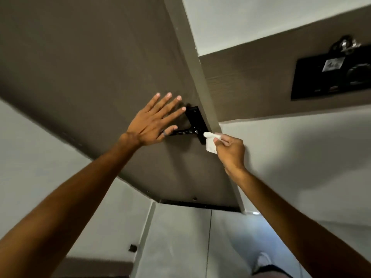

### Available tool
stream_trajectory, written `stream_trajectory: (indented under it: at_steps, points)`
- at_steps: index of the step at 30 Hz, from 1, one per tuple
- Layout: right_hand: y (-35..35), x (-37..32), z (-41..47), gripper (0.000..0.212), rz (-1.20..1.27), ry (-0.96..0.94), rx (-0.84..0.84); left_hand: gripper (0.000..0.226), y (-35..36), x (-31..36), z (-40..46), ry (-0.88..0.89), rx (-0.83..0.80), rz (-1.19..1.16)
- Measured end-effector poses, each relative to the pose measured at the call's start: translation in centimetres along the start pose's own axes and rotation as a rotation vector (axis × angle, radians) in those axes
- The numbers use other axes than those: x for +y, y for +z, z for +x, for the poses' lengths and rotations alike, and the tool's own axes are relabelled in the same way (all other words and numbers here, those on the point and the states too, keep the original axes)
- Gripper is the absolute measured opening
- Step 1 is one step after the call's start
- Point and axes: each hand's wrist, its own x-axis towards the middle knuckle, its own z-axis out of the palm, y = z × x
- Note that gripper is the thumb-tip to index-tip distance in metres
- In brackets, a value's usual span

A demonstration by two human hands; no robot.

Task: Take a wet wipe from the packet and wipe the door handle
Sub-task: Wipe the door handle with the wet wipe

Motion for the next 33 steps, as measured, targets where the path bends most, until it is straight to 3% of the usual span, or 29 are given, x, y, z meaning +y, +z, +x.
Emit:
stream_trajectory:
  at_steps: [1, 4, 7, 13, 16, 22, 33]
  points:
    - [0.7, 0.3, -0.2, 0.049, -0.014, -0.028, 0.035, 0.065, 1.0, -1.2, 0.6, 0.031, 0.06, 0.02]
    - [3.0, 1.0, -1.0, 0.029, -0.094, -0.191, 0.238, 0.065, 4.3, -4.0, 1.9, 0.132, 0.202, 0.08]
    - [5.9, 1.3, -1.1, 0.028, -0.25, -0.33, 0.454, 0.066, 7.2, -5.6, 3.4, 0.182, 0.306, 0.084]
    - [13.2, 1.2, -1.8, 0.033, -0.217, -0.342, 0.711, 0.066, 10.6, -6.4, 4.6, 0.245, 0.519, 0.142]
    - [16.6, 0.9, -1.6, 0.034, -0.161, -0.35, 0.755, 0.065, 10.9, -6.8, 4.7, 0.275, 0.555, 0.096]
    - [19.9, 0.8, -0.6, 0.046, -0.205, -0.192, 0.881, 0.065, 11.2, -6.5, 4.8, 0.298, 0.554, 0.072]
    - [22.0, 1.2, -0.7, 0.049, -0.272, -0.157, 0.895, 0.067, 11.3, -6.2, 4.9, 0.289, 0.544, 0.012]
